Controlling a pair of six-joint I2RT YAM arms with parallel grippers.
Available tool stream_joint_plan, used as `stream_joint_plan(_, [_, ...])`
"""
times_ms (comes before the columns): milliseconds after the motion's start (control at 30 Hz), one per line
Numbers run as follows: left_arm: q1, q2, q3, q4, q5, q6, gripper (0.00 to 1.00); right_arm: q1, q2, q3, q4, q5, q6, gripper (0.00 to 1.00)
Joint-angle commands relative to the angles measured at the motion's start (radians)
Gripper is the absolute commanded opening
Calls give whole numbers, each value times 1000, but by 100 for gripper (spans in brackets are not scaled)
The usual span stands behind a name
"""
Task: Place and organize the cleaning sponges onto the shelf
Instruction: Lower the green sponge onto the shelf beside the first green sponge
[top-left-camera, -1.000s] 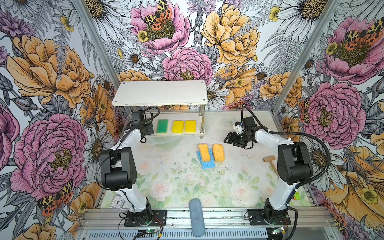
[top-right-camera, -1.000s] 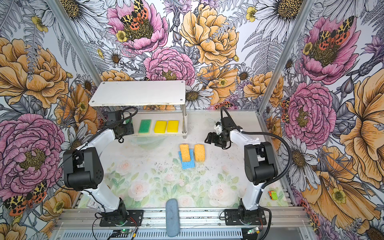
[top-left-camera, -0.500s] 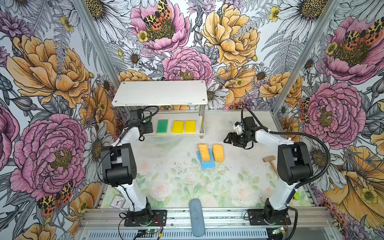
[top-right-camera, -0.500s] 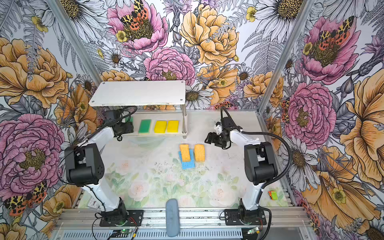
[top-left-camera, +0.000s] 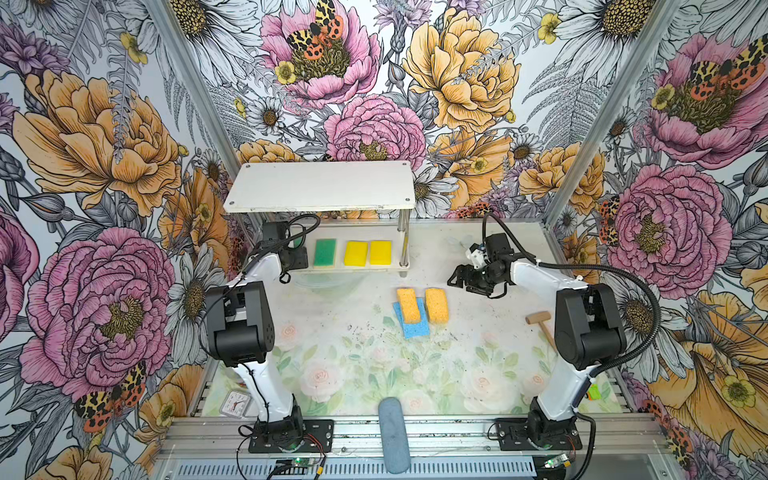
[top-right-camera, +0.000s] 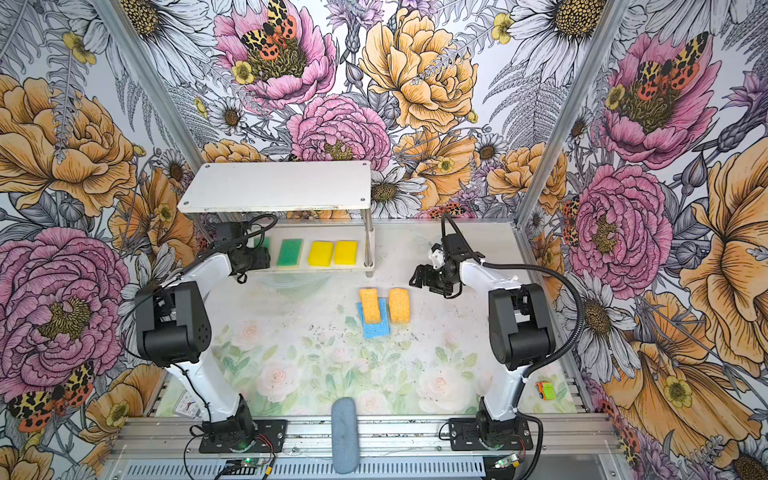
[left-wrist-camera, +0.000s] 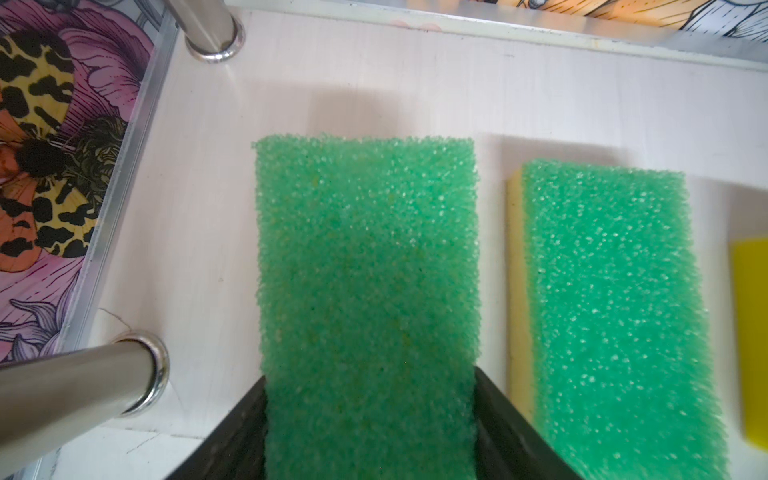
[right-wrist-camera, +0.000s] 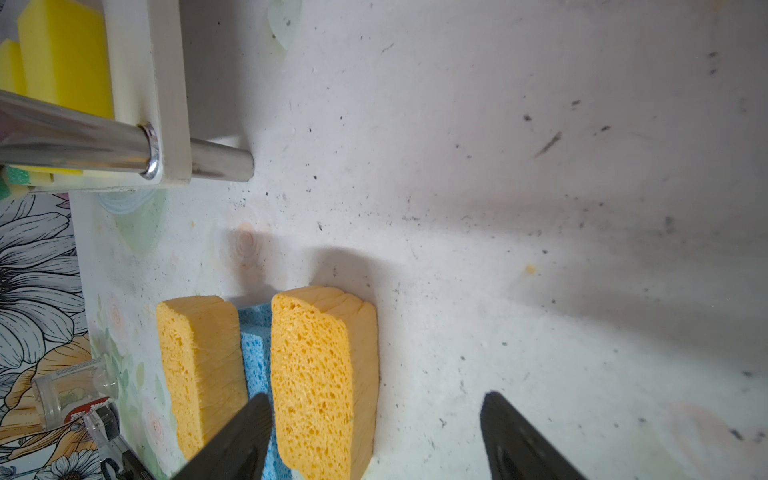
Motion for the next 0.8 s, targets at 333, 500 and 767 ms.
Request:
stream_joint_plan(333, [7, 29, 45, 4, 18, 40, 70, -5, 4, 16, 17, 6, 3, 81])
stream_joint_plan(500, [6, 35, 50, 3, 23, 44, 71, -4, 4, 19, 16, 7, 7, 81])
stream_joint_plan(767, [4, 41, 47, 4, 22, 52, 71, -4, 7, 25, 15, 4, 9, 81])
